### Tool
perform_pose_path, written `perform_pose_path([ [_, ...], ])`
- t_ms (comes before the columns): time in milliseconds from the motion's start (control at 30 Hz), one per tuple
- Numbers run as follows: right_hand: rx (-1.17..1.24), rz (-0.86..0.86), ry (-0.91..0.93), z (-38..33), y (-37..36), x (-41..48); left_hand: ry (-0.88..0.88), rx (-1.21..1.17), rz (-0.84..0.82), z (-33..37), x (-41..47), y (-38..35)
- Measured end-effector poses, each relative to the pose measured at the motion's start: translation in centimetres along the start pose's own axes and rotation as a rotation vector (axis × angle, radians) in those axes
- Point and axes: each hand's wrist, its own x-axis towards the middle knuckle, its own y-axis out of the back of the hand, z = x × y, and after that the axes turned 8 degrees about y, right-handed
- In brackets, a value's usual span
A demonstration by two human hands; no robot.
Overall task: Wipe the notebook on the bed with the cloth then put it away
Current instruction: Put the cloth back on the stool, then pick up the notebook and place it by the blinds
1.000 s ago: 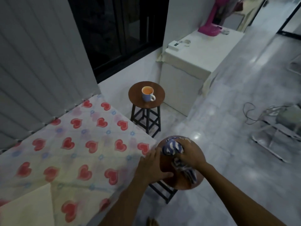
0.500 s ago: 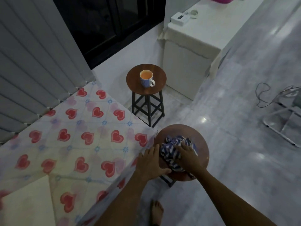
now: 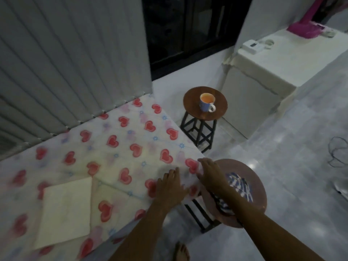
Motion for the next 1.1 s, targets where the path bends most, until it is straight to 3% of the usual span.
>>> perform_pose_path([
  [233, -0.176, -0.033, 0.455, -17.4, -2.6, 6.1, 0.356, -0.196, 0.171, -13.9, -3.8, 5.4],
  [400, -0.165, -0.151, 0.627, -29.4, -6.7, 7.7, 0.6, -0.238, 0.245, -24.6, -9.4, 6.7],
  [567, -0.298, -0.216, 0.79, -37.6, -12.0, 8.4, 0.841, -0.482, 0.249, -32.6, -15.1, 5.4],
  [667, -0.347, -0.276, 0.822, -40.4, -14.5, 9.1, 0.958, -0.653, 0.292, -35.3, -17.3, 4.3],
  [800, -0.36, -0.334, 0.766, -43.0, -16.7, 10.3, 1.091, -0.839, 0.222, -37.5, -18.3, 3.5],
  [1100, -0.351, -0.334, 0.633, -44.8, -18.7, 11.5, 1.099, -1.001, 0.101, -39.8, -17.3, 3.2],
])
